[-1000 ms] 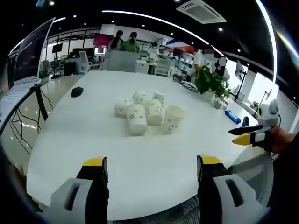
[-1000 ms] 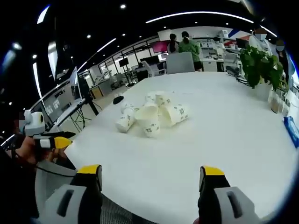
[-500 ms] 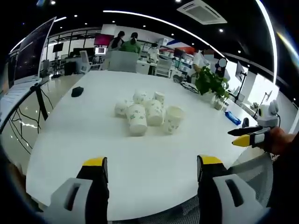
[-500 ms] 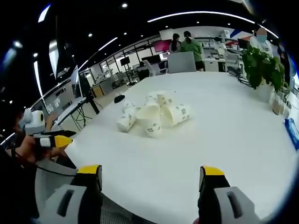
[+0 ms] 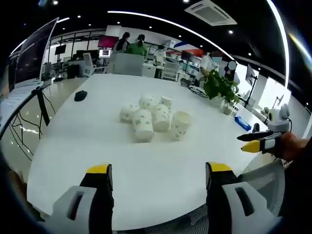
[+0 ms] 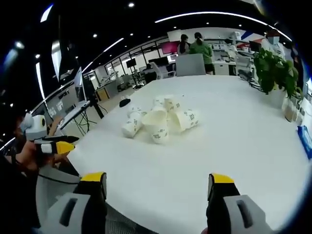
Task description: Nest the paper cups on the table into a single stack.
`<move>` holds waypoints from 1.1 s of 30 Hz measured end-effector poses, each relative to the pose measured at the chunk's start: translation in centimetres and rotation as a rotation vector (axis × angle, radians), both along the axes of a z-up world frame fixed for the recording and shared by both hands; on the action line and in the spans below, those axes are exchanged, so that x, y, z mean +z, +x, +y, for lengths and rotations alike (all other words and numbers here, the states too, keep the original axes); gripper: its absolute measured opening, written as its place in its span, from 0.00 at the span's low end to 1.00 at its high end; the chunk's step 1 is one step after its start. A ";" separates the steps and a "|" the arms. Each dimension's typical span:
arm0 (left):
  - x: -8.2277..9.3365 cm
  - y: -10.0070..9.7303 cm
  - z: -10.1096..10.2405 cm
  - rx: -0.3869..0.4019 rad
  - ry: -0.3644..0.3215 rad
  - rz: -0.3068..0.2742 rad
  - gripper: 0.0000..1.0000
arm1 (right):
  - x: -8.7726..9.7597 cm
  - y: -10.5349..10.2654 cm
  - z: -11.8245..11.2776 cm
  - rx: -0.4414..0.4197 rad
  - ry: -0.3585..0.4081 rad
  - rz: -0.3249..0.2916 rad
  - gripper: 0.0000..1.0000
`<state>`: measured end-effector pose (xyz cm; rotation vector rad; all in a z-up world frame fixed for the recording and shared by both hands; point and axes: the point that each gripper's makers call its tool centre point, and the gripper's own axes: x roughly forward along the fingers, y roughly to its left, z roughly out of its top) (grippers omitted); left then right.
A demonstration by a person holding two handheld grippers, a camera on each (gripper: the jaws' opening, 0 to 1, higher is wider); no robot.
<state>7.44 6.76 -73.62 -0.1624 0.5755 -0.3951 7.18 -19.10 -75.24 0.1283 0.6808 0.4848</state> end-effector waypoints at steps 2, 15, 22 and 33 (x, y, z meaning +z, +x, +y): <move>0.1 0.0 0.0 0.001 -0.001 -0.001 0.77 | 0.2 0.3 0.2 0.005 -0.002 -0.004 0.86; 0.1 0.1 0.2 0.011 -0.005 -0.008 0.77 | 0.6 3.0 1.6 0.075 -0.031 -0.028 0.85; 0.1 0.2 0.2 0.013 -0.009 -0.013 0.77 | 1.3 5.5 3.2 0.131 -0.047 -0.044 0.84; 0.3 0.2 0.3 0.021 -0.020 -0.018 0.77 | 0.2 9.2 6.5 0.202 -0.063 -0.044 0.80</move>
